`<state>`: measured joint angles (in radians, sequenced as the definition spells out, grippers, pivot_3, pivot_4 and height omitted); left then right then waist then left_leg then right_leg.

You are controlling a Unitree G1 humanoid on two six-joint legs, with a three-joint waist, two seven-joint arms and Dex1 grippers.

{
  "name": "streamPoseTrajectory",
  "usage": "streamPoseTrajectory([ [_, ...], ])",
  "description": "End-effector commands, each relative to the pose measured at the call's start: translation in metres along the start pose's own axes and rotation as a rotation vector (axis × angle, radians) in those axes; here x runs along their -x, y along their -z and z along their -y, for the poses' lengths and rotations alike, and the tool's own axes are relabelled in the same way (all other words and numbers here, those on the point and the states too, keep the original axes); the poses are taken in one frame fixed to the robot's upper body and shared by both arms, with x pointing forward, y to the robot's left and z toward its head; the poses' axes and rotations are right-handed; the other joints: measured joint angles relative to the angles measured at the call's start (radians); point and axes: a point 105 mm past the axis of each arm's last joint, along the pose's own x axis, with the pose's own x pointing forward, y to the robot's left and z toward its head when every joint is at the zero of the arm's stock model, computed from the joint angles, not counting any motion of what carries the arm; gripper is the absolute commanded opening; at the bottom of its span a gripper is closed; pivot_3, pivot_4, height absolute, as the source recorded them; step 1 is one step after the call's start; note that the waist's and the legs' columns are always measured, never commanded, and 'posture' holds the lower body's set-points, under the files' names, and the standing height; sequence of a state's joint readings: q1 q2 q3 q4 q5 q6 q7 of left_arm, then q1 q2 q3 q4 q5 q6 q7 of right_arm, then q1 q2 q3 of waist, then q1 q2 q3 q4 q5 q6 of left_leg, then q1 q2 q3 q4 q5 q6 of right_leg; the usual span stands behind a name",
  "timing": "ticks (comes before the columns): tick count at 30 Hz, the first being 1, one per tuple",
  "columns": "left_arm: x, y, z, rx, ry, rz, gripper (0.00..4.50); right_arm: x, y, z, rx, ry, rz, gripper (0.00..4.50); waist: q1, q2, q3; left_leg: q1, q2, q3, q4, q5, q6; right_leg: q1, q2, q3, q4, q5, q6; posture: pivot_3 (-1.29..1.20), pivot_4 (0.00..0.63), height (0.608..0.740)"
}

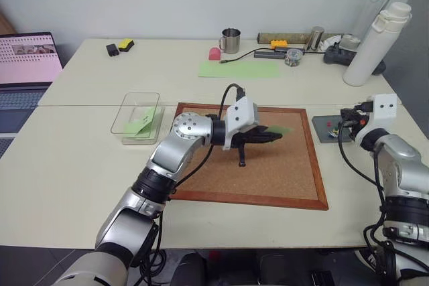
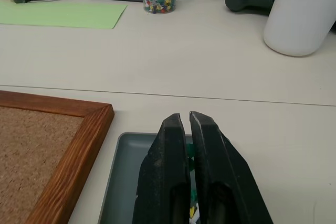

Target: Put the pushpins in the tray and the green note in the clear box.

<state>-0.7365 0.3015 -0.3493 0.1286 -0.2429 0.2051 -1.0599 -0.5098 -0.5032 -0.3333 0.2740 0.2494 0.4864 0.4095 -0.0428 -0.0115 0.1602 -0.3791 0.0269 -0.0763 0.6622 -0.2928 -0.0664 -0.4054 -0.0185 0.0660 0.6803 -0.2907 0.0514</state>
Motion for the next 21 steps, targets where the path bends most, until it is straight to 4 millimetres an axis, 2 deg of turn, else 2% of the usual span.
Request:
streamPoseTrajectory([
  [1,0.0,-0.006,0.0027,-0.037,0.002,0.022,0.02,-0.0058,0.0014,0.0022,-0.07,-0.002,-0.011,0.0,0.001,0.0,0.0,0.0,0.0,0.0,0.0,0.0,0.0,0.0,0.0,0.0,0.0,0.0,0.0,0.0,0.15,0.74],
  [4,0.0035,-0.004,0.0008,-0.034,-0.011,0.012,0.02,-0.0086,0.006,0.0065,-0.094,0.013,-0.025,0.0,0.007,0.0,0.0,-0.001,0.0,0.0,0.0,0.0,0.0,0.0,-0.001,-0.001,0.0,0.0,0.0,0.0,0.15,0.74],
  [6,0.0052,-0.0034,-0.0002,-0.034,-0.019,0.006,0.0,-0.0101,0.0062,0.0078,-0.109,0.016,-0.023,0.54,0.008,0.0,0.0,-0.001,0.0,0.0,0.001,0.0,0.0,0.0,-0.001,-0.001,0.0,0.0,0.0,0.0,0.15,0.74],
  [7,0.0056,-0.0033,-0.0004,-0.034,-0.021,0.005,0.0,-0.0105,0.0057,0.008,-0.114,0.015,-0.02,0.62,0.008,0.0,0.0,-0.001,0.0,0.0,0.001,0.0,0.0,0.0,-0.001,-0.001,0.0,0.0,0.0,0.0,0.15,0.74],
  [11,0.007,-0.0024,0.0002,-0.034,-0.023,0.002,0.0,-0.011,0.0049,0.0086,-0.108,0.022,-0.016,1.49,0.008,0.0,0.0,-0.001,0.0,0.0,0.001,0.0,0.0,0.0,-0.001,-0.001,0.0,0.0,0.0,0.0,0.15,0.74],
  [21,0.0066,-0.0023,-0.0018,-0.034,-0.023,0.003,0.0,-0.0072,0.0038,0.0102,-0.088,0.035,-0.009,1.49,0.008,0.0,0.0,-0.001,0.0,0.0,0.001,0.0,0.0,0.0,-0.001,-0.001,0.0,0.0,0.0,0.0,0.15,0.74],
])
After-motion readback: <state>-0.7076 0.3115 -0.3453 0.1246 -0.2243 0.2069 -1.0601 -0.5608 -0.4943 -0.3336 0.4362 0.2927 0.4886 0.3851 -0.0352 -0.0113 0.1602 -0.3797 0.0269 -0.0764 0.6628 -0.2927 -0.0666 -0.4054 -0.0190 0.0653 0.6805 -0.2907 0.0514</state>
